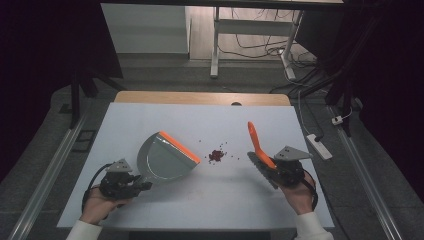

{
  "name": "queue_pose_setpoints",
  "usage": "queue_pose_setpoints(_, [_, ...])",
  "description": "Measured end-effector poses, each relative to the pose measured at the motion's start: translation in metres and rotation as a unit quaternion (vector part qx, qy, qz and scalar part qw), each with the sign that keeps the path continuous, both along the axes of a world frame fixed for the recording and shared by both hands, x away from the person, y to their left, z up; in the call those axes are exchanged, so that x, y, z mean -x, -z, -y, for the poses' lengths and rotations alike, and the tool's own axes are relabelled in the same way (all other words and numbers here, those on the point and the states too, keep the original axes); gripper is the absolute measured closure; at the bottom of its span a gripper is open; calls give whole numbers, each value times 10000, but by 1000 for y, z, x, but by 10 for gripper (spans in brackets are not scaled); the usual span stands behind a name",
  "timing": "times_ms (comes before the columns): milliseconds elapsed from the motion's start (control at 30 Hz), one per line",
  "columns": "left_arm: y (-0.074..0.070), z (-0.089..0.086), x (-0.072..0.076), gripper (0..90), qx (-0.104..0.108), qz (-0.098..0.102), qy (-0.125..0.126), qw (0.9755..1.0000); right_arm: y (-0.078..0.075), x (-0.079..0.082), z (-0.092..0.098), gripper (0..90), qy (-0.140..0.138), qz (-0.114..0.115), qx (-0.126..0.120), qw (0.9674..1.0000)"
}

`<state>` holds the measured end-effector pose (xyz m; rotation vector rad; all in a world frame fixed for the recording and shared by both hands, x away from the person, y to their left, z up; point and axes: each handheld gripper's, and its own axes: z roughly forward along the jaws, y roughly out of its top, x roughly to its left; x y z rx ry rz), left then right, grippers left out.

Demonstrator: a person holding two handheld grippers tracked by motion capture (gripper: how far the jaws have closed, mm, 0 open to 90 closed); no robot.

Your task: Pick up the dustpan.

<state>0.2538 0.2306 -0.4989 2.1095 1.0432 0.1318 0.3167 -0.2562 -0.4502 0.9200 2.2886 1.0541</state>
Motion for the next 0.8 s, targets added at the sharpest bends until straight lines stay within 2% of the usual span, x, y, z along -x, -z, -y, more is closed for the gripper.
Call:
queue_pose_setpoints(233, [6, 9, -11, 621, -163, -59, 304, 9994, 1, -2, -4, 699, -31, -42, -25, 10000])
queue_pose_setpoints(467, [6, 6, -17, 621, -37, -164, 388, 9991, 1, -3, -10, 700, -106, -22, 5, 9999])
queue_pose_setpoints(500, [6, 7, -17, 621, -67, -199, 476, 9986, 1, -3, -11, 700, -109, -21, -6, 9999])
queue_pose_setpoints(600, [7, 10, -17, 621, -74, -238, 536, 9982, 1, -4, -11, 699, -100, -18, 4, 9999])
queue_pose_setpoints(800, [11, 17, -17, 621, -235, -358, 696, 9967, 2, -4, -13, 700, -94, -21, 16, 10000])
